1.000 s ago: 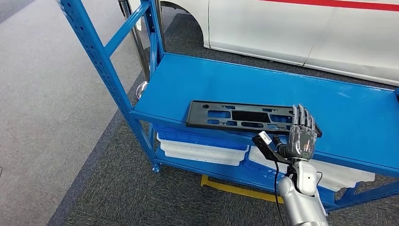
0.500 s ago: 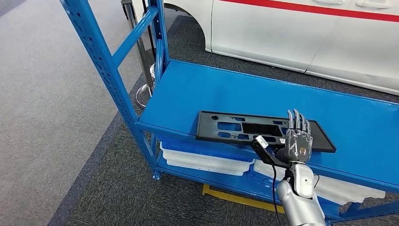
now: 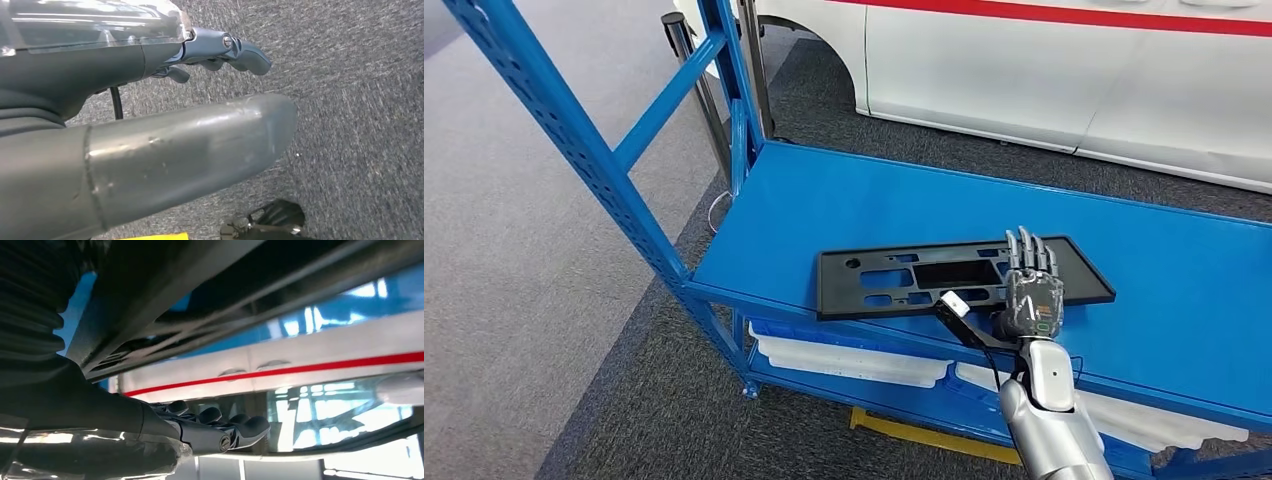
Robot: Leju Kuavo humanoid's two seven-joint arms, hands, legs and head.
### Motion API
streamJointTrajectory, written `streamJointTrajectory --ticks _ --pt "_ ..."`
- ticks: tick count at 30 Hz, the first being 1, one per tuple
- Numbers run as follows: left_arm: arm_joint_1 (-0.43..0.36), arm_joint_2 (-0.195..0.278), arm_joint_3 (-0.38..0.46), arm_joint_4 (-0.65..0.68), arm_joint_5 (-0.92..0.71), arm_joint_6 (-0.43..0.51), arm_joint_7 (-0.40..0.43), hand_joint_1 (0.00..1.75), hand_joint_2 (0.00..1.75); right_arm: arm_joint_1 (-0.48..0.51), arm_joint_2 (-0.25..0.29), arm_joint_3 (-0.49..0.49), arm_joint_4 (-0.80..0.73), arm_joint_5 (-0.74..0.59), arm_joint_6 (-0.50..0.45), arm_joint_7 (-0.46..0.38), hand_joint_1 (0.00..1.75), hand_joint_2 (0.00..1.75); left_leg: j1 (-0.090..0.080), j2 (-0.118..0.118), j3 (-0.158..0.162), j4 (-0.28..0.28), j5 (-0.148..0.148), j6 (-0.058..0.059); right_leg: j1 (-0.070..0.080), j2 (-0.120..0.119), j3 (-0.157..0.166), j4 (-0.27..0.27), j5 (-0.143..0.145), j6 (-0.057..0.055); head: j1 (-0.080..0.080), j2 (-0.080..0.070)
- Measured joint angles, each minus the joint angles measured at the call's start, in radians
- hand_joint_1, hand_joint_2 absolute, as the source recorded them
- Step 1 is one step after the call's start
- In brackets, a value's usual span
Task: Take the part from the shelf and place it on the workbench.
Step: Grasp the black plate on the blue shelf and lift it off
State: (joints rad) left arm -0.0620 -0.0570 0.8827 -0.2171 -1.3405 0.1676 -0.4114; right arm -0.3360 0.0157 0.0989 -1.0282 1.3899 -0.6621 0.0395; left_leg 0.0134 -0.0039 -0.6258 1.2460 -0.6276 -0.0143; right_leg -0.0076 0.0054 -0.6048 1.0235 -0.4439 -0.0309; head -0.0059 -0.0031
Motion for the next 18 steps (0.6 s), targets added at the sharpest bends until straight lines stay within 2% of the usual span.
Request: streamJointTrajectory --ticks 1,2,3,4,5,6,7,8,10,12,15,16,17,18 --pt "0.001 0.0 0.0 0.0 -0.003 0.0 -0.002 0.0 0.0 -0.003 0.004 0.014 0.009 0.008 0.009 0.002 1.75 1.75 0.0 0.0 -0.024 0.034 -0.005 0.0 0.002 0.001 0.002 0.0 -0.002 -0.002 0.0 0.0" --pt "0.002 0.0 0.0 0.0 -0.005 0.001 -0.004 0.0 0.0 -0.006 0.008 0.026 0.017 0.015 0.017 0.003 1.75 1.75 0.0 0.0 -0.032 0.034 0.008 0.001 0.004 0.003 0.004 0.001 -0.004 -0.002 0.0 0.0" --pt "0.002 0.0 0.0 0.0 -0.007 0.001 -0.005 0.0 0.0 -0.009 0.011 0.037 0.025 0.02 0.022 0.006 1.75 1.75 -0.001 0.0 -0.021 -0.005 0.042 0.004 0.005 0.005 0.009 0.001 -0.006 -0.002 0.0 0.0" --pt "0.002 0.0 0.0 0.0 -0.009 0.002 -0.006 0.0 0.0 -0.011 0.014 0.047 0.032 0.023 0.024 0.008 1.75 1.75 -0.002 0.0 0.004 -0.073 0.088 0.01 0.007 0.007 0.014 0.001 -0.009 -0.002 0.0 0.0" --pt "0.001 0.0 -0.001 0.0 -0.01 0.003 -0.006 0.0 0.0 -0.013 0.016 0.054 0.038 0.024 0.024 0.011 1.75 1.75 -0.004 0.0 0.028 -0.138 0.121 0.016 0.009 0.007 0.018 0.002 -0.011 0.0 0.0 0.0" --pt "0.0 0.0 -0.001 0.0 -0.01 0.005 -0.006 0.0 0.0 -0.014 0.018 0.06 0.044 0.026 0.024 0.012 1.75 1.75 -0.007 0.0 0.047 -0.192 0.138 0.022 0.01 0.007 0.02 0.002 -0.013 0.003 0.0 0.0" --pt "-0.001 0.001 -0.001 0.0 -0.01 0.007 -0.006 0.0 0.0 -0.014 0.02 0.066 0.05 0.026 0.023 0.013 1.75 1.75 -0.011 0.0 0.058 -0.223 0.149 0.028 0.011 0.008 0.02 0.002 -0.014 0.007 0.0 0.0" --pt "0.0 0.001 -0.001 0.0 -0.01 0.008 -0.006 0.0 0.0 -0.015 0.022 0.07 0.055 0.026 0.022 0.013 1.74 1.75 -0.013 -0.001 0.059 -0.23 0.146 0.032 0.011 0.008 0.019 0.002 -0.014 0.012 0.0 0.0" --pt "0.002 0.0 -0.001 0.0 -0.011 0.011 -0.006 0.0 0.0 -0.016 0.023 0.077 0.061 0.026 0.02 0.013 1.73 1.75 -0.01 0.0 0.065 -0.242 0.164 0.04 0.012 0.01 0.019 0.0 -0.015 0.024 0.0 0.0" --pt "0.002 -0.003 -0.001 0.0 -0.011 0.012 -0.006 0.0 0.0 -0.016 0.023 0.081 0.066 0.025 0.019 0.013 1.72 1.75 -0.003 0.002 0.071 -0.258 0.175 0.049 0.013 0.008 0.005 0.033 -0.043 0.035 0.001 0.0" --pt "0.003 -0.005 -0.001 0.0 -0.011 0.012 -0.006 0.0 0.0 -0.014 0.023 0.084 0.074 0.022 0.015 0.013 1.72 1.75 -0.001 0.003 0.071 -0.263 0.179 0.054 0.003 0.005 -0.078 0.206 -0.13 0.05 0.001 0.0" --pt "0.004 -0.005 -0.001 0.0 -0.011 0.012 -0.006 0.0 0.0 -0.013 0.023 0.085 0.076 0.021 0.014 0.012 1.71 1.75 -0.002 0.003 0.071 -0.262 0.178 0.054 -0.001 0.004 -0.102 0.253 -0.141 0.054 0.001 0.0" --pt "0.004 -0.005 -0.001 0.0 -0.011 0.012 -0.006 0.0 0.0 -0.012 0.023 0.086 0.078 0.02 0.013 0.012 1.7 1.75 -0.001 0.002 0.071 -0.26 0.176 0.053 -0.004 0.003 -0.108 0.263 -0.132 0.057 0.001 0.0" --pt "0.005 -0.006 -0.001 0.0 -0.012 0.011 -0.006 0.0 0.0 -0.012 0.023 0.086 0.079 0.019 0.012 0.012 1.69 1.75 -0.001 0.002 0.073 -0.258 0.174 0.052 -0.007 0.002 -0.096 0.235 -0.105 0.059 0.001 0.0"
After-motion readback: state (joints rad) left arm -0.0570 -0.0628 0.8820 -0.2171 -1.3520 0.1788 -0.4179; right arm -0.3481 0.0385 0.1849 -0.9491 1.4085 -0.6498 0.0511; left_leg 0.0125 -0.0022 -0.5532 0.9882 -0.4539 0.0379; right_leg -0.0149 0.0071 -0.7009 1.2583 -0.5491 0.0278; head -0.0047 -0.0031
